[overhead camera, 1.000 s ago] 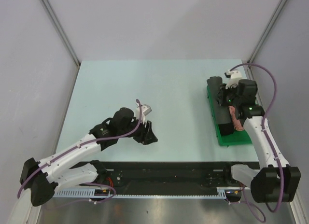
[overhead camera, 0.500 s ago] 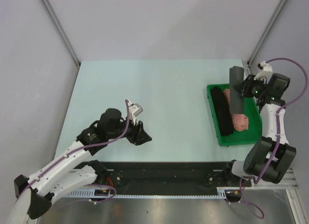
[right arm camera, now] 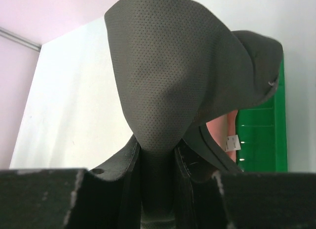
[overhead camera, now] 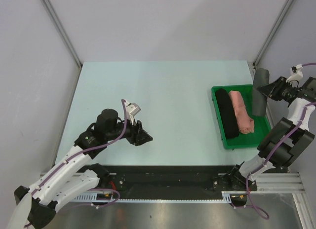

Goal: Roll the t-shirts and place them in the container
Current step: Place the T-shirt in the bin.

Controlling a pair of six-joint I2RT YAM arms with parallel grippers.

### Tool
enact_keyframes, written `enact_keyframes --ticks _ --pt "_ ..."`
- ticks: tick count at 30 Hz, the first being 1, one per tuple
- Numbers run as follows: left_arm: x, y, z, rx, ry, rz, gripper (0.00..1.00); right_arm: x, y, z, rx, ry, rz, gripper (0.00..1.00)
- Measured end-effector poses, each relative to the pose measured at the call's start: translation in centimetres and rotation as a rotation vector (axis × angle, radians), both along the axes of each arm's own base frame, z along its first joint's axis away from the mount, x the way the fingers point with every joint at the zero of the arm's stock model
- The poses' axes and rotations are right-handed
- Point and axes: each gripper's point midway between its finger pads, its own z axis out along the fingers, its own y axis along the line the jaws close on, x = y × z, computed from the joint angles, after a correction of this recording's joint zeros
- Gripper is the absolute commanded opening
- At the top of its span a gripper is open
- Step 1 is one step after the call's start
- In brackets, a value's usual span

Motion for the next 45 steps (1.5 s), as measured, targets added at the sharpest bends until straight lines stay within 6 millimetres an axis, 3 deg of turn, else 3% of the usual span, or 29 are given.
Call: enact_keyframes --ticks 6,11,16,27,36,45 --pt "0.0 0.0 0.1 -0.004 0.0 -0.003 0.55 0.2 1.2 -3.1 -0.018 0.1 0.067 0.0" --pt "0.1 0.1 0.0 -0.003 0.0 0.004 0.54 0.0 2.3 -7.6 -0.015 0.232 0.108 0.0" --pt "0.2 0.2 0.0 -0.001 0.0 0.009 0.54 -0.1 1.7 -10.4 -0.062 0.33 0.097 0.0" --pt "0.3 0.1 -0.2 0.003 0.006 0.009 0.54 0.5 -1.8 -12.4 -0.25 0.451 0.014 0.0" --pt "0.3 0.1 -0.2 0.003 0.006 0.01 0.55 2.2 -0.7 -15.4 -0.421 0.562 0.049 0.0" --pt "0.4 0.2 -0.2 0.006 0.004 0.017 0.55 2.5 -2.8 -16.3 -0.568 0.602 -0.027 0.0"
